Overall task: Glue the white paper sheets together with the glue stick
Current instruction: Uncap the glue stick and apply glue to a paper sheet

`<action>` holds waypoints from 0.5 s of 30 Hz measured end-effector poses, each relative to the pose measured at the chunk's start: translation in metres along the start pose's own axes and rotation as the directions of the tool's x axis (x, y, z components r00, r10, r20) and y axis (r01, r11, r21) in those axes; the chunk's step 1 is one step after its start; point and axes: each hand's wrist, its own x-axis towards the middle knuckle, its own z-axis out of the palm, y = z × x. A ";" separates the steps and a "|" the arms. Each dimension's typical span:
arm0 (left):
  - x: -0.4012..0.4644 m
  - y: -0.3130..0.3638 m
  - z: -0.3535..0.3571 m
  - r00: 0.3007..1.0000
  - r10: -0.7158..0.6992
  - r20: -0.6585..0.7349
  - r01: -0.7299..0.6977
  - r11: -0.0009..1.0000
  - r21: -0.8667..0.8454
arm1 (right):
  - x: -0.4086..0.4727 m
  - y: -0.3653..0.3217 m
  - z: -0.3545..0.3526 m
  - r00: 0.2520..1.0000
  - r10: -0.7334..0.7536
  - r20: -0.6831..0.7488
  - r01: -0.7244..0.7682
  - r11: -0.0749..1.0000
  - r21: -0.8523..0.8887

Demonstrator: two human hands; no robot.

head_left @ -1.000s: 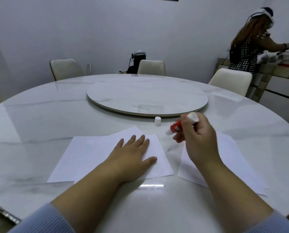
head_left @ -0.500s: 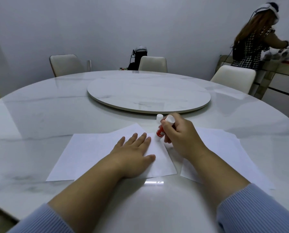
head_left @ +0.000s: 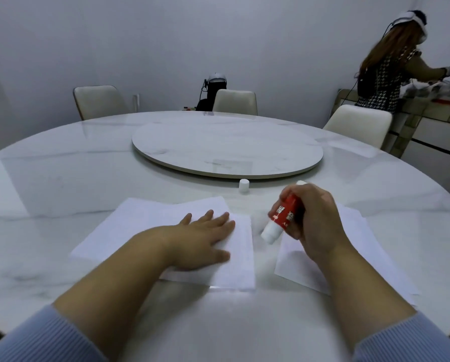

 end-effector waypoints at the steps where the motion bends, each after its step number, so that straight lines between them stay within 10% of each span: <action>1: -0.007 -0.001 -0.006 0.998 0.044 0.045 -0.043 0.999 -0.021 | 0.002 0.000 -0.001 0.998 -0.012 -0.056 0.014 0.999 0.033; 9: -0.010 -0.006 0.009 0.941 -0.269 -0.206 0.268 0.963 -0.035 | 0.001 0.002 0.002 0.985 -0.087 -0.151 0.085 0.996 -0.018; 12: -0.011 -0.008 0.005 0.981 -0.149 -0.123 0.134 0.984 -0.121 | 0.000 0.003 0.004 0.982 -0.108 -0.158 0.098 0.993 -0.071; 15: -0.007 -0.008 0.006 0.930 -0.179 -0.322 0.132 0.978 -0.163 | 0.000 0.007 0.009 0.979 -0.145 -0.140 0.122 0.980 -0.159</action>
